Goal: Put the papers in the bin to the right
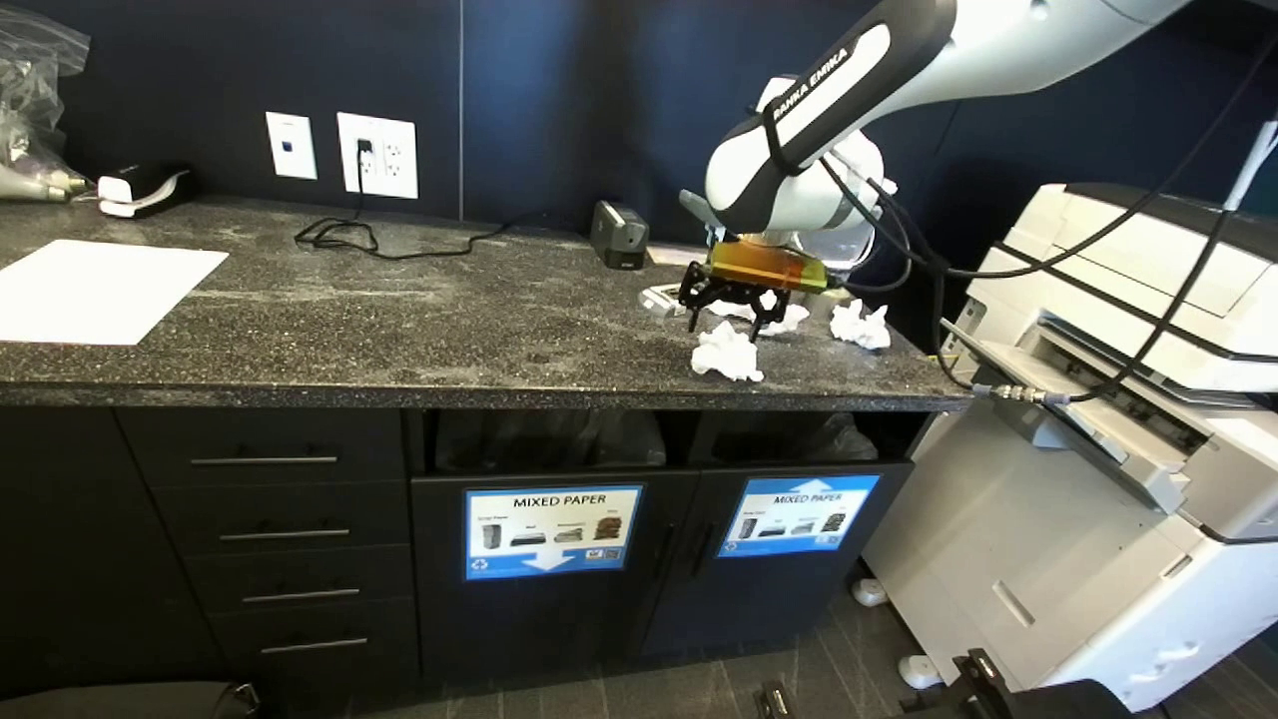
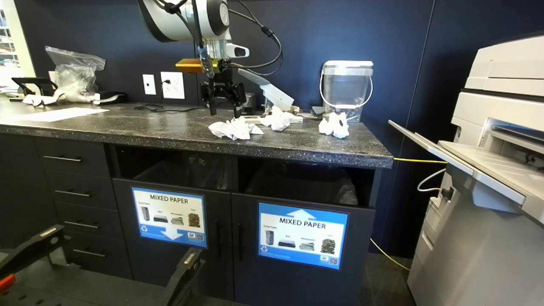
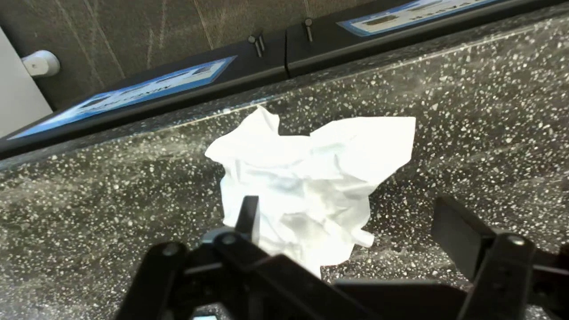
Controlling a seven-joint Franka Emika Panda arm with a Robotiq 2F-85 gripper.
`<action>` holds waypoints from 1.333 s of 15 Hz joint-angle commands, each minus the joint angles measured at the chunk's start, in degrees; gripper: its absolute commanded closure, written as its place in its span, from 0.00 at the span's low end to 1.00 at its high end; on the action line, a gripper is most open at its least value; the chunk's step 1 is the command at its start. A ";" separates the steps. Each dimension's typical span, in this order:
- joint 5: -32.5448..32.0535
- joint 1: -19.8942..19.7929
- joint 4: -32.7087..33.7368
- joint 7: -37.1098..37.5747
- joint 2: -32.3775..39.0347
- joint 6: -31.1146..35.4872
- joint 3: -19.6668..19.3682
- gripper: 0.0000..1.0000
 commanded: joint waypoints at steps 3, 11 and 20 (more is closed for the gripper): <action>-3.11 4.79 6.18 7.62 5.86 0.72 -5.40 0.00; -3.87 6.52 9.42 11.42 10.96 1.78 -8.76 0.00; -4.37 6.80 13.27 11.18 12.64 0.47 -10.19 0.00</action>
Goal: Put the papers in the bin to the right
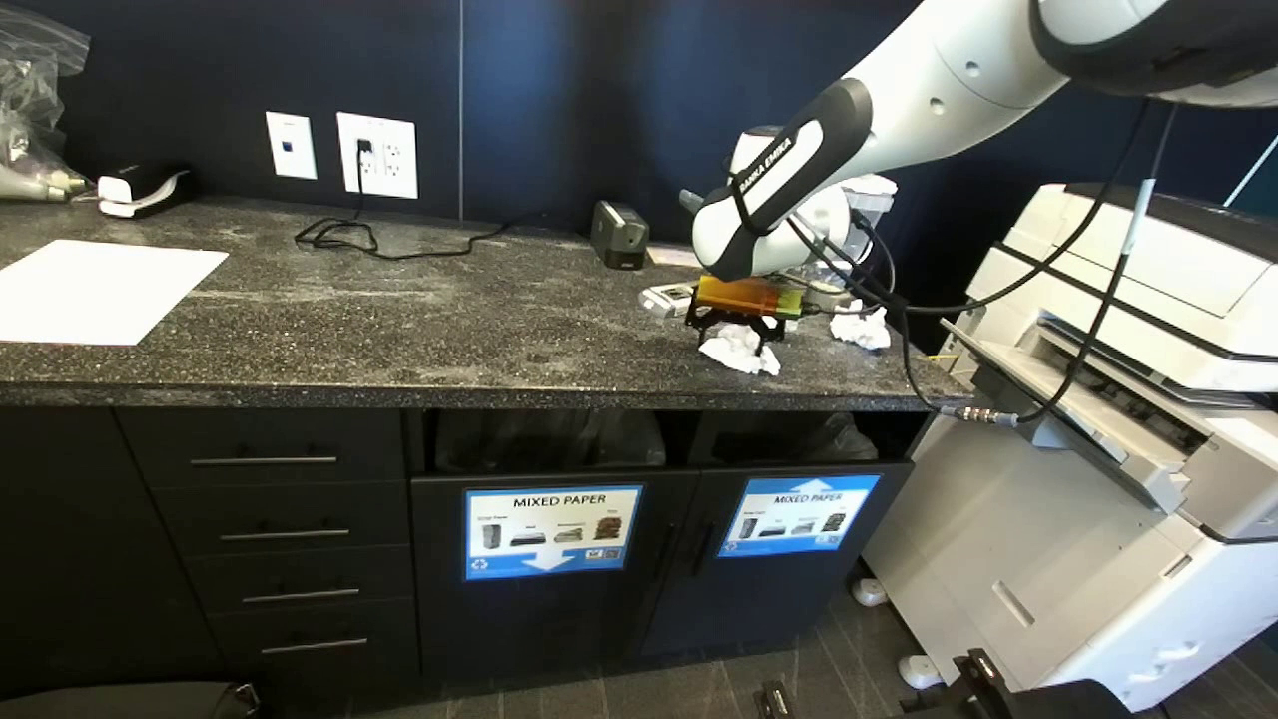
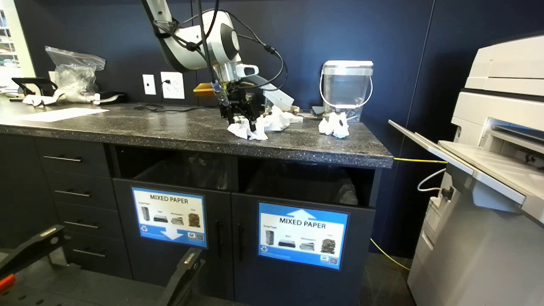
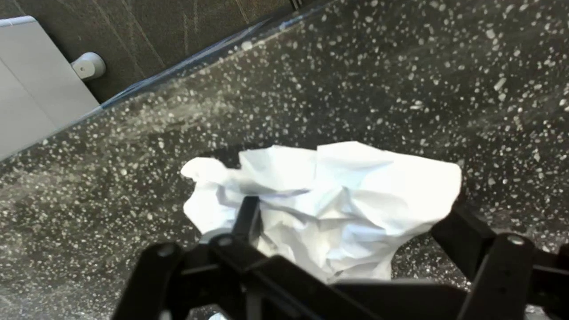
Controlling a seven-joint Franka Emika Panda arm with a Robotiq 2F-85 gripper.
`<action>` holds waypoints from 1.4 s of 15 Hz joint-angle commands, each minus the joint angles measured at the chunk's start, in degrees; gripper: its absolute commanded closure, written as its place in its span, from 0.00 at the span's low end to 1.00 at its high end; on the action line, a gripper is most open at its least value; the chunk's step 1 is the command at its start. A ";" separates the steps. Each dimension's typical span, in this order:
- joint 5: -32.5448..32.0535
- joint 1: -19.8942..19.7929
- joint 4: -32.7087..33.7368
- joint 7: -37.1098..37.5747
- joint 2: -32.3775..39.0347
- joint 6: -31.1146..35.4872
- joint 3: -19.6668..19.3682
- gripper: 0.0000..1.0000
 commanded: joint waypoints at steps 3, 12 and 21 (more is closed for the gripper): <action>-3.58 2.31 4.50 1.10 0.45 -2.20 -2.17 0.00; -7.50 2.39 10.76 1.07 2.83 -5.01 -3.37 0.00; -6.40 0.24 16.14 0.17 7.60 -9.95 -3.17 0.00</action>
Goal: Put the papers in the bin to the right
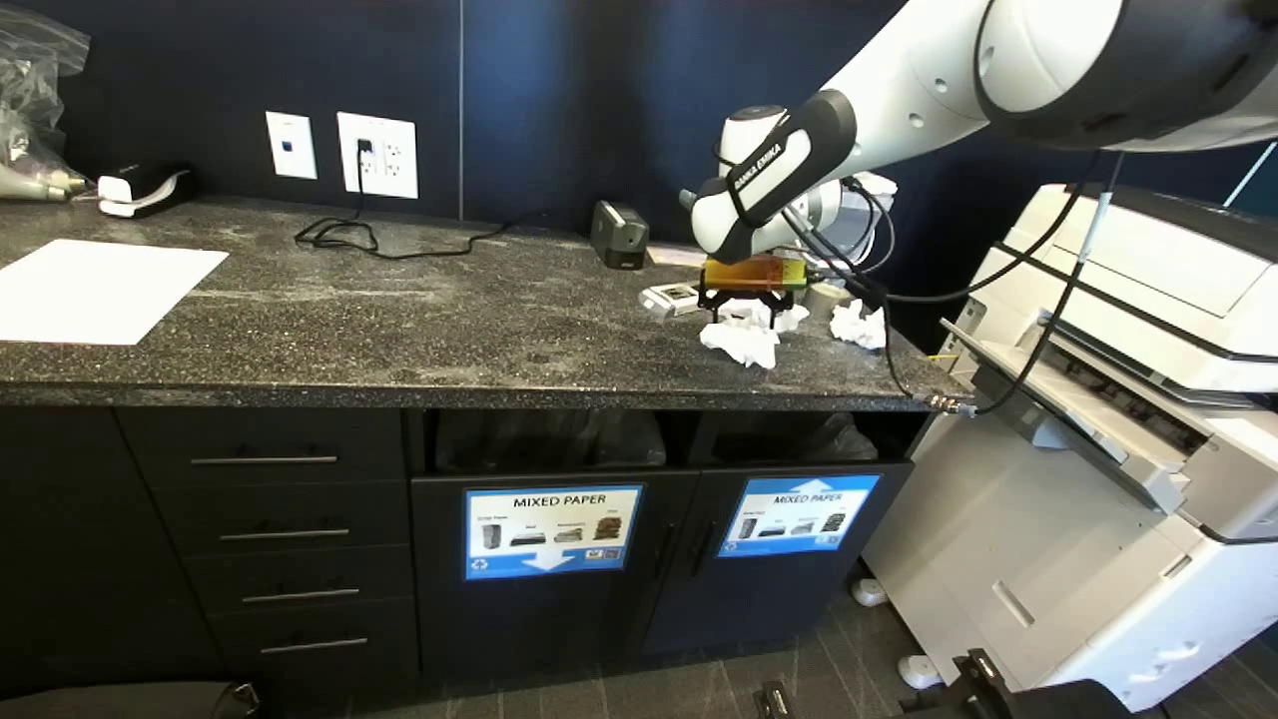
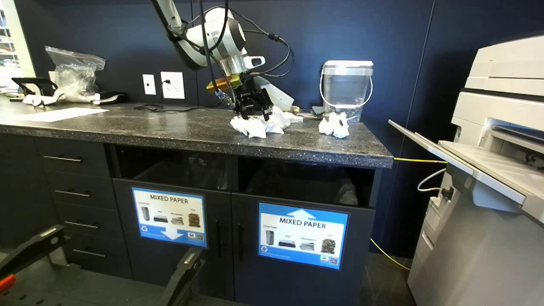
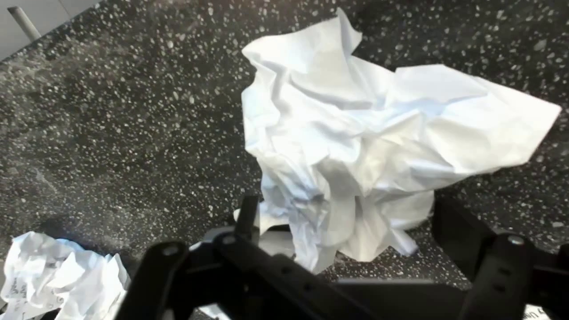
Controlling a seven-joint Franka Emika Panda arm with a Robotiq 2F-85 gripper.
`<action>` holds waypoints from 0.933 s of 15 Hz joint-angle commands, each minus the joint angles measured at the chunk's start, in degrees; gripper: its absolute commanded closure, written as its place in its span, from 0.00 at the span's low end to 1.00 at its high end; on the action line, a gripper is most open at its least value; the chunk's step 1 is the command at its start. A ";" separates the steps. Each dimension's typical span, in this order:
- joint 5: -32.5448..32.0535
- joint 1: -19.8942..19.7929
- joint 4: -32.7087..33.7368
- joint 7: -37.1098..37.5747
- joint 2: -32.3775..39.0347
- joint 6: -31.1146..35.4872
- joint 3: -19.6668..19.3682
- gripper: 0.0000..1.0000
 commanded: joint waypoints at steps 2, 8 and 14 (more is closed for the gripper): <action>0.30 -0.90 5.17 -0.20 3.11 -4.10 0.11 0.00; 2.09 -3.36 7.75 -1.31 5.27 -7.15 1.33 0.11; 3.22 -4.57 9.22 -2.00 6.31 -7.75 2.16 0.65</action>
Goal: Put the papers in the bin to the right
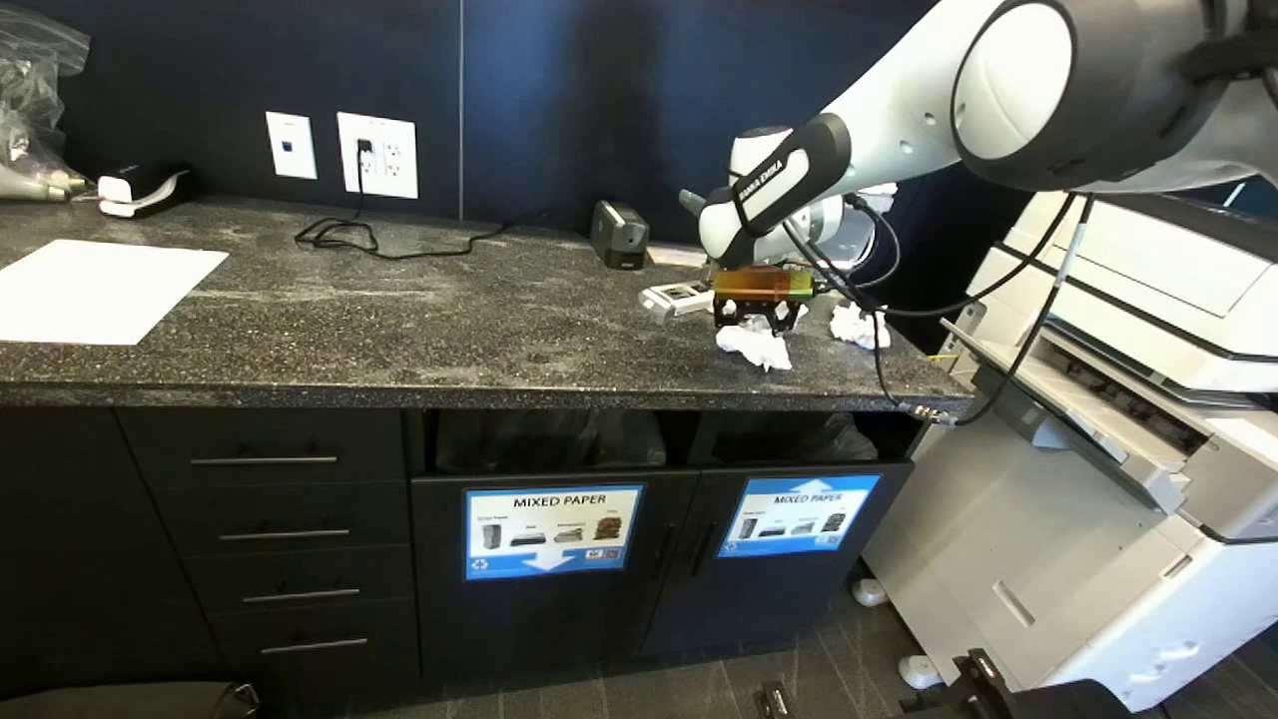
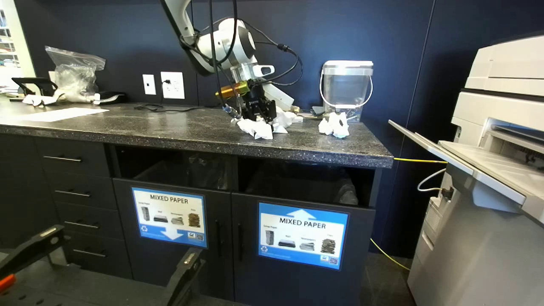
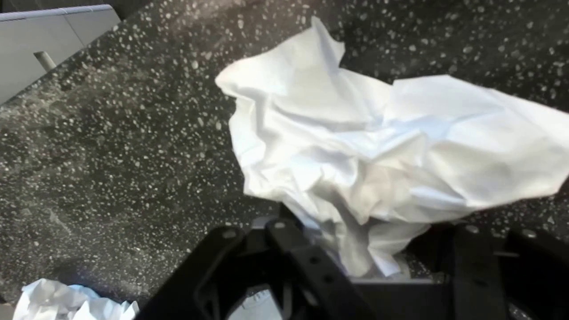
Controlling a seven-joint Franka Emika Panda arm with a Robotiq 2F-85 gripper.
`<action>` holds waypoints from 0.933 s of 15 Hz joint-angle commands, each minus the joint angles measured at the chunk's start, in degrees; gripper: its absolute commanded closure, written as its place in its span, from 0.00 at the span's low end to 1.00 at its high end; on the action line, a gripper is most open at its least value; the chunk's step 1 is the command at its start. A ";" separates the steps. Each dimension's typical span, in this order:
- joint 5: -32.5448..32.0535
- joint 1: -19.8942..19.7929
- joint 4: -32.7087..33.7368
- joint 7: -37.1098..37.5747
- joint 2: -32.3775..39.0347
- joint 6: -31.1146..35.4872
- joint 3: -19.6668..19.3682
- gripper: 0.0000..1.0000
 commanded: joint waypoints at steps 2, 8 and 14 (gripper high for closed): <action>1.52 -1.25 3.43 -1.90 1.85 -1.97 0.82 0.80; 3.28 -3.59 1.81 -8.91 0.50 -3.26 2.93 0.81; 8.36 -10.94 -6.09 -24.81 -5.93 -0.15 8.05 0.81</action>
